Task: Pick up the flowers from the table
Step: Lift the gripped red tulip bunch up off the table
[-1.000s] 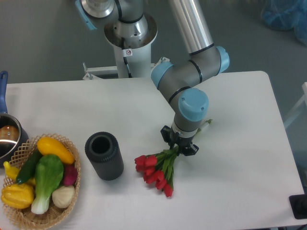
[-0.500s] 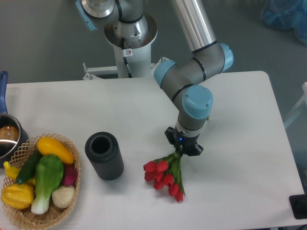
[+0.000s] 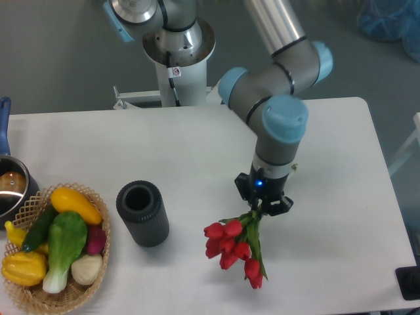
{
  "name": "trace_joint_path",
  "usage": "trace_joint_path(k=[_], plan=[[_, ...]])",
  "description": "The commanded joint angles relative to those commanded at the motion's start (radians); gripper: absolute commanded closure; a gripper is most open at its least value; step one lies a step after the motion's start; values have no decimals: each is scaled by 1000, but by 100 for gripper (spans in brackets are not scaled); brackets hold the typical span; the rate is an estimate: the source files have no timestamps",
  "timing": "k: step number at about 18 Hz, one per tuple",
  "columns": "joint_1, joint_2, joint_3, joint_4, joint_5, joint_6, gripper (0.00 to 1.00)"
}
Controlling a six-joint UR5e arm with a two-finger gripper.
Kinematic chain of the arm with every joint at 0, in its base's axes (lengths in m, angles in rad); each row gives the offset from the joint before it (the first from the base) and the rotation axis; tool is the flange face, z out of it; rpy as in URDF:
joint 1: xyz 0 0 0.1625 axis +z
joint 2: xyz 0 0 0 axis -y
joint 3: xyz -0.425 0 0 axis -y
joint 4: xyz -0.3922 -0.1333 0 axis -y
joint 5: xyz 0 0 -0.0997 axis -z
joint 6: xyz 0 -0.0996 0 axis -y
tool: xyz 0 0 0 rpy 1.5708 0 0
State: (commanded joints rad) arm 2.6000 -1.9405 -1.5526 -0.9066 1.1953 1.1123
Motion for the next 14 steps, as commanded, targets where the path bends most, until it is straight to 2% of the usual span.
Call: trace_joint_path(k=[4,8,14], plan=[[14,27,65,2,-150,-75,75],[55,54,65,2,-281,-121,75],[114,109,55,2,-361,-164,75]])
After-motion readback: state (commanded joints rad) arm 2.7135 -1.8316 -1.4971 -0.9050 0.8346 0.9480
